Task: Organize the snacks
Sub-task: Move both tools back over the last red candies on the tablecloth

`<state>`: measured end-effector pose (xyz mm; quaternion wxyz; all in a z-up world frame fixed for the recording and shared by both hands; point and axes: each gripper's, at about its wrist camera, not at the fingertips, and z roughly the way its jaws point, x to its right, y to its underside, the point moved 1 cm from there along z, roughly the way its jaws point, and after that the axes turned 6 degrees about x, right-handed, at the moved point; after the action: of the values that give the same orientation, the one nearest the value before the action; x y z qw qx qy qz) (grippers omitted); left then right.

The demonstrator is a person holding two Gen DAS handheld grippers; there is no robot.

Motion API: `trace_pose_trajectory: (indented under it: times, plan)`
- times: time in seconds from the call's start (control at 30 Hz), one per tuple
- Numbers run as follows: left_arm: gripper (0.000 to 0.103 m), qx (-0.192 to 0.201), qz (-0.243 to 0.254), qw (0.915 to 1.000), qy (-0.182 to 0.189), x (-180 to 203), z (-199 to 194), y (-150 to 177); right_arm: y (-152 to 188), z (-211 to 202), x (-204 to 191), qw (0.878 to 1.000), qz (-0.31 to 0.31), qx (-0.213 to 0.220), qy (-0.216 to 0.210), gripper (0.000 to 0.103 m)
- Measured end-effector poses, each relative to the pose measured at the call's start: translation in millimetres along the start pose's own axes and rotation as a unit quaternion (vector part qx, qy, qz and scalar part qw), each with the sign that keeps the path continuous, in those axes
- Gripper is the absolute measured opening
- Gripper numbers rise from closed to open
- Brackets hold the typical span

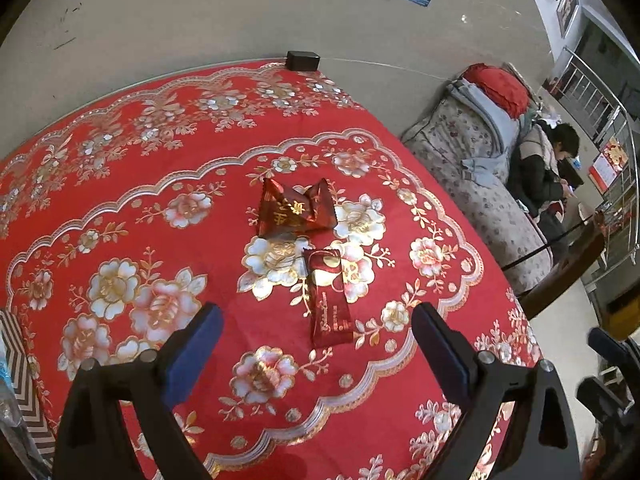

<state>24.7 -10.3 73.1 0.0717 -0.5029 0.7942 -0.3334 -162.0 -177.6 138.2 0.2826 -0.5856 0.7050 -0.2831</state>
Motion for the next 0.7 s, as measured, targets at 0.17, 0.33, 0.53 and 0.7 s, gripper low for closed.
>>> trace_pose_trajectory:
  times: [0.17,0.33,0.53,0.7]
  plan:
    - [0.096,0.000,0.009,0.9998,0.019,21,8,-7,8,-11,22,0.999,0.032,0.009,0.011,0.066]
    - [0.096,-0.004,0.032,0.9990,0.029,40,6,-10,15,-10,43,0.997,0.078,0.009,0.004,0.066]
    - [0.096,-0.002,0.012,0.9999,0.012,20,-5,-7,-5,-4,31,0.998,0.060,0.011,-0.015,0.066]
    - [0.096,0.003,-0.011,0.9999,-0.003,0,-27,-2,-13,1,20,0.999,0.042,0.013,-0.030,0.069]
